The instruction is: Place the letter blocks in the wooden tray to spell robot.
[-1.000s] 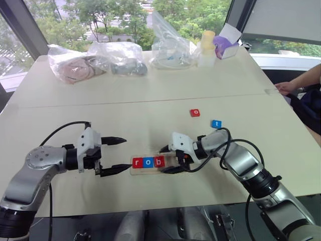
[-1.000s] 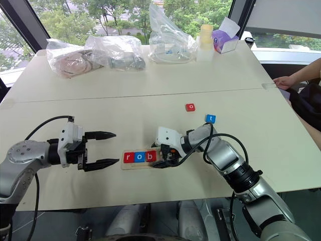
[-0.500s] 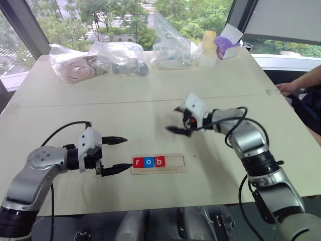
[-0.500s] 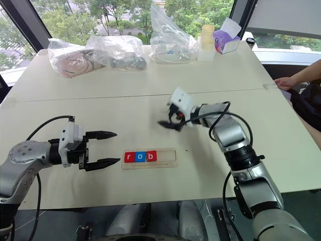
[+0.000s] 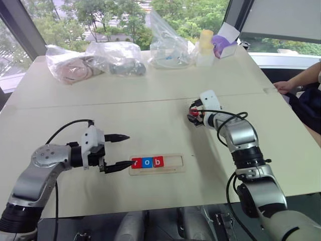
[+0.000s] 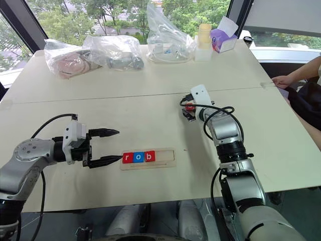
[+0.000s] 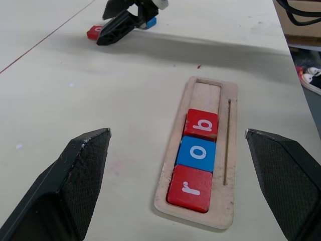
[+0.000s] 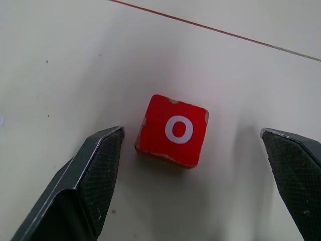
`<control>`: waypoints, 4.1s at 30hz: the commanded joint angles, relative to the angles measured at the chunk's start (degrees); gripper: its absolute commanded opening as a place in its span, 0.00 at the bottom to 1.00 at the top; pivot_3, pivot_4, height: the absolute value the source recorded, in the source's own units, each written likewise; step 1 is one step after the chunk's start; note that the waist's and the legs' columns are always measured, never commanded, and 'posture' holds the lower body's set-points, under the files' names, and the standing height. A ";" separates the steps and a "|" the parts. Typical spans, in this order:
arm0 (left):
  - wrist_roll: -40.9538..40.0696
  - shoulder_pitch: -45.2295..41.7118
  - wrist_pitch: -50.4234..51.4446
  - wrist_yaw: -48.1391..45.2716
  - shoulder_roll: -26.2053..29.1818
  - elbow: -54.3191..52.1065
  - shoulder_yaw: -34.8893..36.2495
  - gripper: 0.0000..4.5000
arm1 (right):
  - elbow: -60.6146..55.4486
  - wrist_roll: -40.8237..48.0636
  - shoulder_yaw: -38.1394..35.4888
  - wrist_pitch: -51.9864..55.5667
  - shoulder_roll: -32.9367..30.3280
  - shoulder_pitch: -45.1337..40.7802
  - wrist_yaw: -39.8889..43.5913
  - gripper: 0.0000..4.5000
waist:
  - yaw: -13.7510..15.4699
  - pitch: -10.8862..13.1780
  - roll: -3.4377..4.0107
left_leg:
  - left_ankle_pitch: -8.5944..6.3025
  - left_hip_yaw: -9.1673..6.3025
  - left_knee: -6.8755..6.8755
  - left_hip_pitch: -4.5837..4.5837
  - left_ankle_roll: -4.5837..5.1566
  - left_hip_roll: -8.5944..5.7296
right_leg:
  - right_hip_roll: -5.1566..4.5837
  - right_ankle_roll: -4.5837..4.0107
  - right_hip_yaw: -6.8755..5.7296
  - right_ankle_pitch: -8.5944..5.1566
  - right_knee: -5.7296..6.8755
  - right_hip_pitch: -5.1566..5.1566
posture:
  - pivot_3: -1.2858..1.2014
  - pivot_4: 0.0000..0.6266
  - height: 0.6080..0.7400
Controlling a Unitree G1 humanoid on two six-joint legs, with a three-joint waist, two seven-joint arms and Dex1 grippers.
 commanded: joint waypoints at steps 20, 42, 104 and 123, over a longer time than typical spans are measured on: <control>1.00 2.27 -2.78 2.08 -1.54 -1.03 0.22 1.00 | -53.12 12.74 -6.48 42.61 -8.87 23.24 3.63 0.26 | 0.46 -0.02 0.02 | -0.04 -0.11 0.00 -0.15 0.06 0.00 | -0.09 -0.01 -0.09 -0.01 -0.07 -0.02 | 0.52 0.24 1.00; 2.24 -1.89 -3.78 1.42 -3.08 2.38 -1.50 1.00 | -45.42 24.04 -0.28 -3.97 -44.34 30.16 41.49 0.88 | 0.47 0.02 -0.03 | -0.10 -0.06 0.10 0.09 0.18 0.03 | -0.05 0.21 -0.29 -0.17 -0.26 0.46 | 0.52 0.24 1.00; 1.15 3.38 -2.24 7.39 -3.29 -4.27 0.13 1.00 | -28.73 6.43 22.56 -19.11 -21.48 12.52 52.53 0.24 | 0.49 0.04 -0.02 | -0.09 -0.07 0.14 0.09 0.12 -0.01 | -0.15 0.11 -0.08 -0.10 -0.14 0.31 | 0.52 0.24 1.00; 1.14 3.31 -2.34 7.13 -3.28 -4.10 -0.13 1.00 | -29.25 7.58 19.74 -17.89 -20.76 12.07 50.95 0.99 | 0.50 0.04 -0.02 | -0.09 -0.07 0.14 0.10 0.12 -0.01 | -0.15 0.11 -0.08 -0.10 -0.14 0.31 | 0.52 0.24 1.00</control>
